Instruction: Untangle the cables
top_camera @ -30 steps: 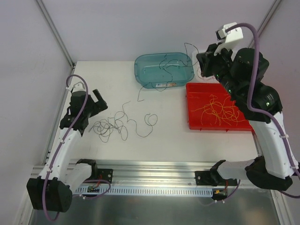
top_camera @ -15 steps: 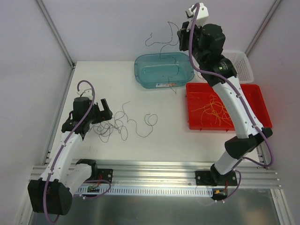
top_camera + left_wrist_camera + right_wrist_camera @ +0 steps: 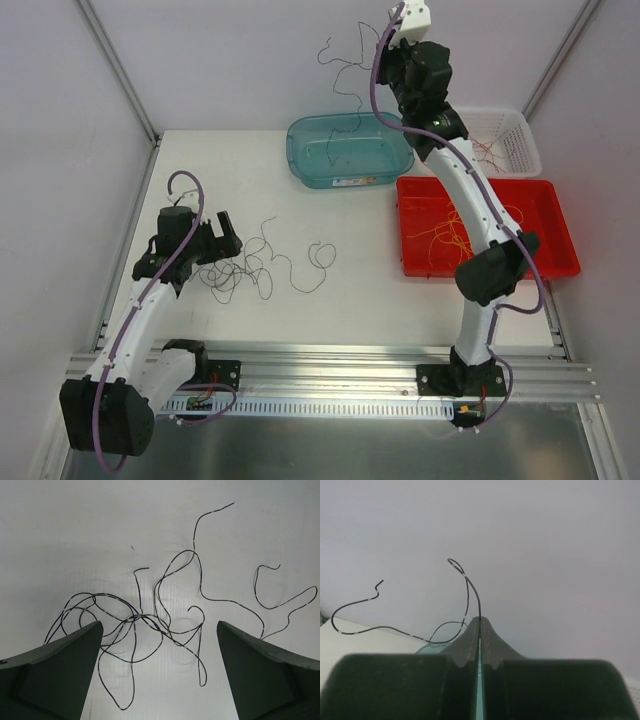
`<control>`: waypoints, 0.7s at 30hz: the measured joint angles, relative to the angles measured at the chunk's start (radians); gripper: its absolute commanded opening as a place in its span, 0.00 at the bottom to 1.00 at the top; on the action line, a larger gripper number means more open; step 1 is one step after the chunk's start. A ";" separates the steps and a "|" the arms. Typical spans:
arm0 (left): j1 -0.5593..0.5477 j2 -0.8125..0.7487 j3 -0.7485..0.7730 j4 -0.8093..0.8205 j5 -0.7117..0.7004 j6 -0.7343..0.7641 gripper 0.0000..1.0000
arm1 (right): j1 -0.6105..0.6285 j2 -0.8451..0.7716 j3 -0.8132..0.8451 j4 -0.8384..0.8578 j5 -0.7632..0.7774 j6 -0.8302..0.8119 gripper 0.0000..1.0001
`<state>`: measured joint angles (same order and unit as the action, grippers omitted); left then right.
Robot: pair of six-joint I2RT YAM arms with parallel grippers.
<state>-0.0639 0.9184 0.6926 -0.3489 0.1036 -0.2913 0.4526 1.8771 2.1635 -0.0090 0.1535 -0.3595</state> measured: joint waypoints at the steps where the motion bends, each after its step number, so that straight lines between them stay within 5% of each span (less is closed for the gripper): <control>1: 0.000 0.002 0.000 0.000 0.000 0.000 0.99 | -0.005 0.034 0.015 0.014 0.002 0.000 0.01; 15: 0.000 0.024 0.000 0.000 0.007 0.011 0.99 | -0.059 0.313 -0.095 -0.005 0.072 0.056 0.15; 21: 0.000 0.024 0.000 0.000 0.023 0.013 0.99 | -0.094 0.344 -0.100 -0.086 0.079 0.099 0.61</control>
<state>-0.0639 0.9424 0.6926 -0.3485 0.1268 -0.2787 0.3584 2.2211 2.0640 -0.0952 0.2325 -0.2604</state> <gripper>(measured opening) 0.992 0.515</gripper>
